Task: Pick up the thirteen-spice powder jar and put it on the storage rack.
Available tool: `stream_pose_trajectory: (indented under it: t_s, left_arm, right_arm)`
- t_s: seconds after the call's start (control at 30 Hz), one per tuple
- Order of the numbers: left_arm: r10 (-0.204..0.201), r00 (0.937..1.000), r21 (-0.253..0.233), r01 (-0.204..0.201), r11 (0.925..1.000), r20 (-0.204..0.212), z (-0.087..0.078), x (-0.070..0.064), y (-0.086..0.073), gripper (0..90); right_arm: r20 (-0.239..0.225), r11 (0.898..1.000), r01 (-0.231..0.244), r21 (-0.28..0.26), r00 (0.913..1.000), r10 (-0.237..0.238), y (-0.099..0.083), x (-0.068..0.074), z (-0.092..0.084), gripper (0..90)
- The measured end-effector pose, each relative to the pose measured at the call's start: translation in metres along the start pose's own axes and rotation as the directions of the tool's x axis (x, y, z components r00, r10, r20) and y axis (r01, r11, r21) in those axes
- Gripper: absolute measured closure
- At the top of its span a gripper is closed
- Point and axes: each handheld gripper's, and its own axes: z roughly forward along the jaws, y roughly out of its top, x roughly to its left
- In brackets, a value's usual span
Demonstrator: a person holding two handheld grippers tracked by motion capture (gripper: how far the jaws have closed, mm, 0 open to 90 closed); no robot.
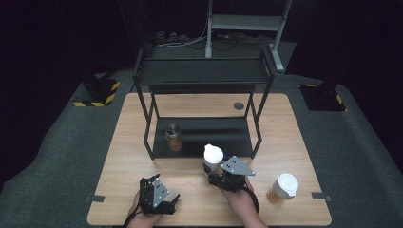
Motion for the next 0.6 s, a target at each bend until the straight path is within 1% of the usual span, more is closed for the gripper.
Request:
stream_pose_trajectory:
  t_s: [0.2, 0.4, 0.5, 0.6]
  left_arm:
    - [-0.009, 0.9999, -0.002, 0.009, 1.0, 0.006, 0.0, 0.002, 0.0, 0.9]
    - [-0.008, 0.9999, -0.004, 0.008, 1.0, 0.01, 0.0, 0.003, -0.001, 0.9]
    - [-0.007, 0.9999, -0.002, 0.007, 1.0, 0.009, 0.0, 0.003, 0.0, 0.9]
    - [-0.007, 0.9999, -0.003, 0.007, 1.0, 0.01, 0.0, 0.003, -0.001, 0.9]
  right_arm:
    - [0.001, 1.0, 0.002, -0.013, 1.0, -0.002, 0.011, -0.002, 0.002, 30.0]
    - [0.0, 1.0, 0.016, -0.021, 0.9999, -0.016, 0.022, -0.001, 0.005, 30.1]
    - [0.001, 0.999, 0.033, -0.029, 0.9995, -0.033, 0.028, 0.0, 0.007, 30.1]
    - [0.0, 0.999, 0.036, -0.032, 0.9994, -0.036, 0.031, 0.0, 0.009, 30.1]
